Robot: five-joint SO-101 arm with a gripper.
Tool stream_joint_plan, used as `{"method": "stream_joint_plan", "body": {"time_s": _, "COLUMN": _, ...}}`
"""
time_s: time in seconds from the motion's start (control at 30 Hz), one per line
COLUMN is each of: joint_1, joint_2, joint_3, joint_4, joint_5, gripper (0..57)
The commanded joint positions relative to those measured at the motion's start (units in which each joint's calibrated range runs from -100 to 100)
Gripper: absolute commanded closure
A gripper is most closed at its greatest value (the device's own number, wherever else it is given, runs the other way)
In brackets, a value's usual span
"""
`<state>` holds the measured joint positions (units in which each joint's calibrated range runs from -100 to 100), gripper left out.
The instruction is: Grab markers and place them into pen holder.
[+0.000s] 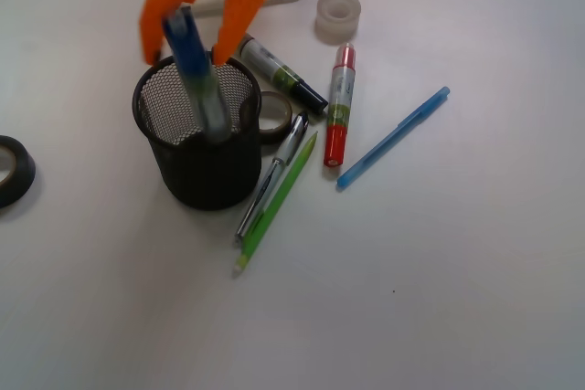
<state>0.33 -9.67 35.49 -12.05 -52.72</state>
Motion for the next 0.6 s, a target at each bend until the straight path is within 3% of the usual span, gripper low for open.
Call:
{"method": "stream_joint_plan", "body": {"time_s": 0.0, "joint_1": -0.30, "joint_2": -3.21, "joint_3": -0.07, "joint_4": -1.33, "joint_5": 0.93, "gripper": 28.1}}
{"method": "stream_joint_plan", "body": {"time_s": 0.23, "joint_1": -0.97, "joint_2": -4.82, "joint_3": -1.25, "joint_4": 3.22, "joint_5": 5.13, "gripper": 28.0}}
{"method": "stream_joint_plan", "body": {"time_s": 0.57, "joint_1": -3.36, "joint_2": -24.37, "joint_3": -11.76, "joint_4": 57.37, "joint_5": 9.18, "gripper": 28.0}}
